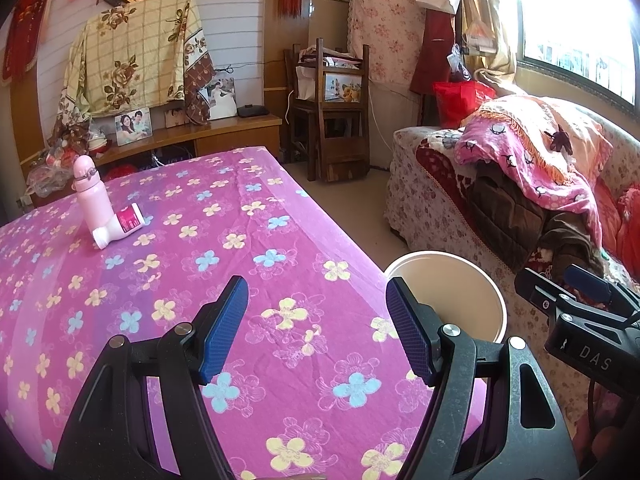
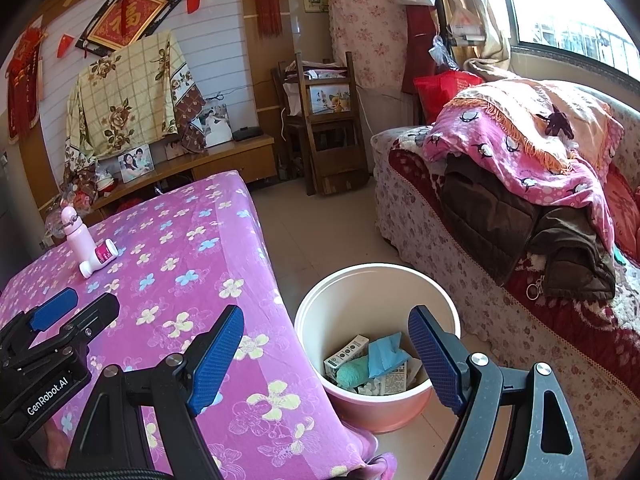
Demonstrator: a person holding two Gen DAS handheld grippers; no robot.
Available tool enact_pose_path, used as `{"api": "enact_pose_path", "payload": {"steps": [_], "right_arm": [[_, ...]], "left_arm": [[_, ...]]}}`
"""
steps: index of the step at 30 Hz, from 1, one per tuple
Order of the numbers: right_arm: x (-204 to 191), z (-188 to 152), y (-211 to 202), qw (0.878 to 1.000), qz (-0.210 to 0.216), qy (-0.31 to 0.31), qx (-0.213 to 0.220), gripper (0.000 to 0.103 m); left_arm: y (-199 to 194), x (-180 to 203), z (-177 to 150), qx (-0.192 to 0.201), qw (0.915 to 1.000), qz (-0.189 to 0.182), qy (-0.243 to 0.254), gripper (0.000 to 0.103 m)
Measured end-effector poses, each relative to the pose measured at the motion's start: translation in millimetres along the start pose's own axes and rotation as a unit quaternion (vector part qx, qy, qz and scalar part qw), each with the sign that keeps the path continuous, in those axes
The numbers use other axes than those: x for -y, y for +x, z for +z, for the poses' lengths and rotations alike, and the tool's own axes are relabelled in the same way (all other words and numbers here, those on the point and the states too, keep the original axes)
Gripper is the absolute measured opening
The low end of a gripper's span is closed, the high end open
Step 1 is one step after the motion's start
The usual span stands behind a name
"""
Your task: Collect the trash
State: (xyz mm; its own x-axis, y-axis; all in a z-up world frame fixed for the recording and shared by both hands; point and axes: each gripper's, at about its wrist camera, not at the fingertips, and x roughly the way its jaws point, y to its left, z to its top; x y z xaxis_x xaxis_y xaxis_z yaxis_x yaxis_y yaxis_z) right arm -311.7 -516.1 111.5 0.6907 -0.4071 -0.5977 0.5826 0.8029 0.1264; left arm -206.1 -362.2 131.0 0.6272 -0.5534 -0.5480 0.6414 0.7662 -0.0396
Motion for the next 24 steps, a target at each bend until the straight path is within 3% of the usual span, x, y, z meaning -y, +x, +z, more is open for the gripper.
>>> {"api": "enact_pose_path", "payload": {"steps": [18, 24], "right_arm": [[-1, 0, 5, 1.0, -0.005, -0.004, -0.013, 0.083], [-11, -1, 13, 1.0, 0.002, -0.014, -0.022, 0.083]], "left_arm": [[5, -5, -5, -0.003, 1.0, -0.006, 0.004, 0.071], [12, -22, -8, -0.02, 0.9996, -0.015, -0.015, 0.071]]}}
